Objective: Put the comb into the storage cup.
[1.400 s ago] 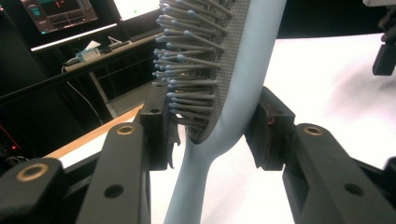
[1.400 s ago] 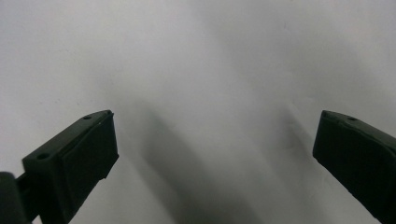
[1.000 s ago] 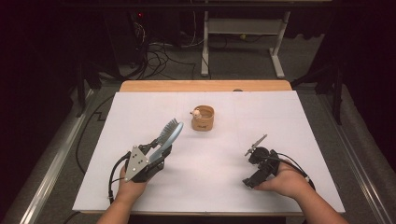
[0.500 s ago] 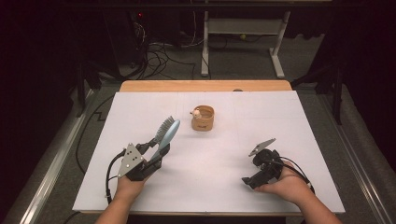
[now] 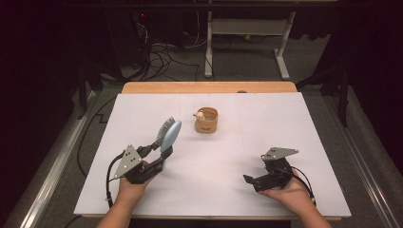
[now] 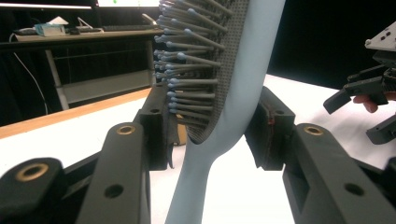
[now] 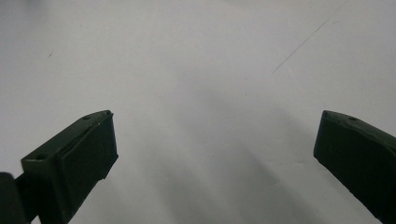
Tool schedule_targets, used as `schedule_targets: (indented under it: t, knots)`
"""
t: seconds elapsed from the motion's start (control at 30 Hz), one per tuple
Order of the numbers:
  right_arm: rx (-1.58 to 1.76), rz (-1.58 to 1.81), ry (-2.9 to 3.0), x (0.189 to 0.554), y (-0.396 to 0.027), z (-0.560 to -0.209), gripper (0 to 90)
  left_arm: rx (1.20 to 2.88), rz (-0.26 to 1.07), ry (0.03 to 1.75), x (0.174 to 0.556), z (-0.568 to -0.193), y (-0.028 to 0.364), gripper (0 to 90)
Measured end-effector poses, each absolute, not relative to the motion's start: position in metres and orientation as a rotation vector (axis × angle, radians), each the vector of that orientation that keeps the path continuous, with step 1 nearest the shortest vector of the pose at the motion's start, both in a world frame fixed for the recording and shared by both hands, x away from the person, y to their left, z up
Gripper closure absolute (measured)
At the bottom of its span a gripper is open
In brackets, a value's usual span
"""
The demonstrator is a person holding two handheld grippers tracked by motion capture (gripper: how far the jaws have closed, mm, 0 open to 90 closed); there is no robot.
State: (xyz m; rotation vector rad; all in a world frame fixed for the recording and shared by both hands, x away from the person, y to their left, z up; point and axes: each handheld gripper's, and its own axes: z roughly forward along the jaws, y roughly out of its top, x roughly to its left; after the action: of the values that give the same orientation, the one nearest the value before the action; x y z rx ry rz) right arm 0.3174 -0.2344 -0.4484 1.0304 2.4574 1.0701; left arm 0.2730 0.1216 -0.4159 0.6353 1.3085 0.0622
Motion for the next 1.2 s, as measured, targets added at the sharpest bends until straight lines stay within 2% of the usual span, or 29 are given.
schedule_targets:
  t: [0.3, 0.73, 1.2]
  knots:
    - [1.044, 1.228, 2.363, 0.311, -0.242, -0.456, 0.3, 0.649, -0.02, 1.323, 0.269, -0.415, 0.119, 56.9]
    - [1.014, 1.322, 2.291, 0.306, -0.248, -0.456, 0.3, 0.702, -0.041, 1.312, 0.267, -0.417, 0.115, 56.9]
    - [0.982, 1.38, 2.24, 0.323, -0.235, -0.446, 1.3, 0.755, -0.073, 1.315, 0.27, -0.412, 0.107, 57.0]
